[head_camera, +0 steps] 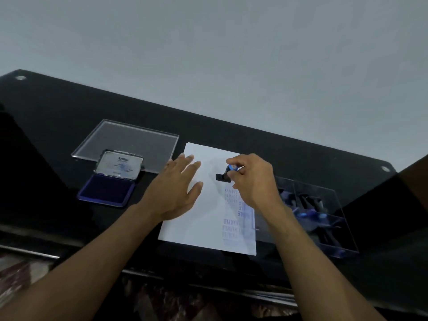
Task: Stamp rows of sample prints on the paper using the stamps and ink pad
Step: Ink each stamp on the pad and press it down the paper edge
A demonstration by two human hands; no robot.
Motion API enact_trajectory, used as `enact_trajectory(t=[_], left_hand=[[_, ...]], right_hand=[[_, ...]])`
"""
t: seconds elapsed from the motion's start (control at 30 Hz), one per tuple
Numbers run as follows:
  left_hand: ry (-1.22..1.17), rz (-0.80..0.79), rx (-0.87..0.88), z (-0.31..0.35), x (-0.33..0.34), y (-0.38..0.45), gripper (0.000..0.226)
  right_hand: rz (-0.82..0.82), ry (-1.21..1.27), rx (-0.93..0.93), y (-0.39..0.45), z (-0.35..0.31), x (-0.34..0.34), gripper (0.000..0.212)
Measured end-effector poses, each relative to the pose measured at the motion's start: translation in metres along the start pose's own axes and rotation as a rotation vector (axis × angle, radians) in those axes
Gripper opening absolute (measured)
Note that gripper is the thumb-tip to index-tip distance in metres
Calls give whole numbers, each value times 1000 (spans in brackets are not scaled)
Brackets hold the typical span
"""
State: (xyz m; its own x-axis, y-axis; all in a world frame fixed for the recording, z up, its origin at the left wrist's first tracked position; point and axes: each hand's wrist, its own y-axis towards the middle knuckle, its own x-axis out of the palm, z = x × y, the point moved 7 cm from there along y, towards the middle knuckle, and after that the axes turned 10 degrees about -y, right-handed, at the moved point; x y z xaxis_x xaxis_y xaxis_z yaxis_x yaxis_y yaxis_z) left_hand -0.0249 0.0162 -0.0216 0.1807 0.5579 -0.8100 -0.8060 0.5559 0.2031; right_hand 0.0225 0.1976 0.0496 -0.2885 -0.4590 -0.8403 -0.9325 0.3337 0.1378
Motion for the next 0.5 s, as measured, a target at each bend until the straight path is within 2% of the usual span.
enact_trajectory(t=[0.3, 0.5], left_hand=[[38, -55, -12, 0, 31, 45, 69], [68, -94, -30, -9, 37, 77, 73]], right_hand=[[63, -109, -49, 37, 23, -15, 22], [38, -111, -76, 66, 26, -9, 30]])
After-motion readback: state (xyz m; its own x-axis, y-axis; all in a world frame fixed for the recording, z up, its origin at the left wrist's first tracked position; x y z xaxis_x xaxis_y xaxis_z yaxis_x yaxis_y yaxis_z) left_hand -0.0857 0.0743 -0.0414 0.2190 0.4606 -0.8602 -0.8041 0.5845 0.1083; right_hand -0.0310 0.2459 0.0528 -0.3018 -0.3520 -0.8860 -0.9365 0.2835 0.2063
